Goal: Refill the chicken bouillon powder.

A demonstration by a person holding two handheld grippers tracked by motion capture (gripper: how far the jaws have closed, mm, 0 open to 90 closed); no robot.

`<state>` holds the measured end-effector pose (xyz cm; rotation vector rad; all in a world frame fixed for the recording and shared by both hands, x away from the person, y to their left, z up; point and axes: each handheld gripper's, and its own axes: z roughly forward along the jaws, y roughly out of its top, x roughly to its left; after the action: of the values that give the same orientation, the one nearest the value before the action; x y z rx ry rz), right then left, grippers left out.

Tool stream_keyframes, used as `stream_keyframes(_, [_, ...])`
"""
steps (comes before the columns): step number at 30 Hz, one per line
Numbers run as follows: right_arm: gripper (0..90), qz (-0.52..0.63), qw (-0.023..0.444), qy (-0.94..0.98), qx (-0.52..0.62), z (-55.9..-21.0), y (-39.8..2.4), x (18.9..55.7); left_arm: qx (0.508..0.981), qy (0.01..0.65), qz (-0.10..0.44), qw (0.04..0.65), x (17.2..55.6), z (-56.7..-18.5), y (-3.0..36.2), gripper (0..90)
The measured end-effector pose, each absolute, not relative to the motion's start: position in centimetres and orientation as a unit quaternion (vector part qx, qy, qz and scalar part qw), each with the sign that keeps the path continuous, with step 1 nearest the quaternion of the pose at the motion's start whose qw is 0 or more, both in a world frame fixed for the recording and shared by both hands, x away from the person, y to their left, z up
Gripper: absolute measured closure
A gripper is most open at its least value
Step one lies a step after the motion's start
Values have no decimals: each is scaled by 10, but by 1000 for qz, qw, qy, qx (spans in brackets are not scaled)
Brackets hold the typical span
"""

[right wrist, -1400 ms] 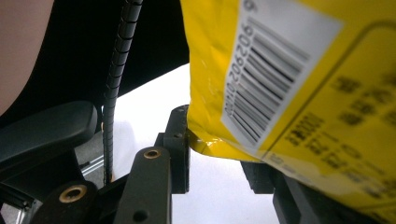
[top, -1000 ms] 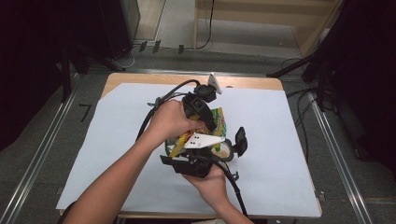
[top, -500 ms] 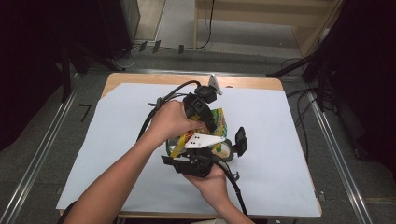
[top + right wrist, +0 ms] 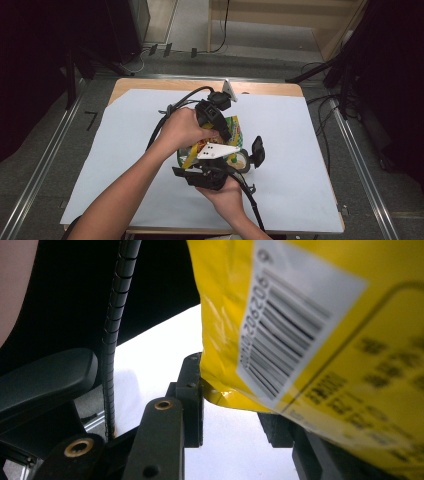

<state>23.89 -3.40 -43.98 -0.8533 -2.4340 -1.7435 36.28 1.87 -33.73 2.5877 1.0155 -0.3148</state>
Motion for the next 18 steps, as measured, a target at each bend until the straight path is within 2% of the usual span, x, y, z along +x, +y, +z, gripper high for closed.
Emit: stream_keyframes(18, [676, -557, 10, -783, -276, -440, -36, 239, 911, 358, -113, 170, 362, -339, 17, 766])
